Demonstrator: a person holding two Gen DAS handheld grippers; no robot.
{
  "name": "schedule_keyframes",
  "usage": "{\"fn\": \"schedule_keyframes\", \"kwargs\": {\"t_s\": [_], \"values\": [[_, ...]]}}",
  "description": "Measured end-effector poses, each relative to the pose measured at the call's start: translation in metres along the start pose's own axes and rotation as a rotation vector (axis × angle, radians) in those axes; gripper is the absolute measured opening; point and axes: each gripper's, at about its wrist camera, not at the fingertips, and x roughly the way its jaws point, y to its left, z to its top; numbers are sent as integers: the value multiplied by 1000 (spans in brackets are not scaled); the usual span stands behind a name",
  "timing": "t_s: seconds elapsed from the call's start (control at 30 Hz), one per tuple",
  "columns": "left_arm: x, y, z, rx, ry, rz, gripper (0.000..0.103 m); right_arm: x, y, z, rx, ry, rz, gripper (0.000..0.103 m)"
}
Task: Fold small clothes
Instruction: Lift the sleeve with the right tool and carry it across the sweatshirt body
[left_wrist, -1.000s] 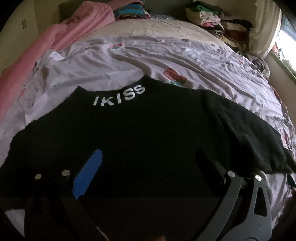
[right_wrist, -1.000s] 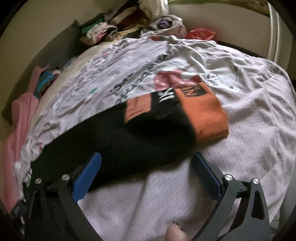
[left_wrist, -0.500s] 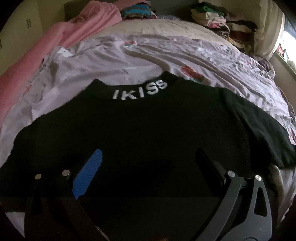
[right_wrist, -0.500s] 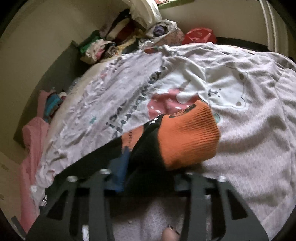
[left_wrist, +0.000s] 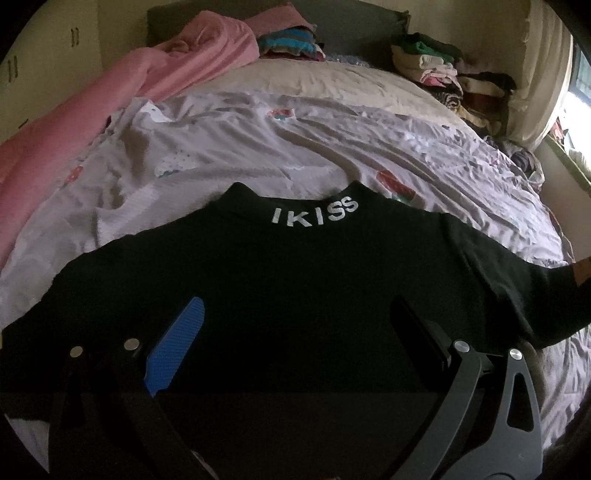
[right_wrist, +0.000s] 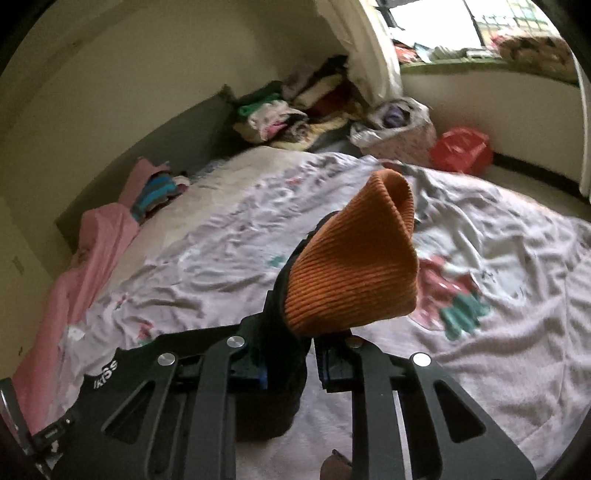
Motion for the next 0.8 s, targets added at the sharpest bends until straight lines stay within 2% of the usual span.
{"fn": "schedule_keyframes", "kwargs": {"t_s": [0.4,0.6,0.8], "values": [[-19,28,7,-51,-38,-28,95,-23,70,6,-145,-25,93,17],[-24,42,9,-75,-25,-55,95,-27,102,5,-201,-26,136,17],[-31,57,8,-118,-24,-139,95,-30,132,0,-250,-23,177,17]]}}
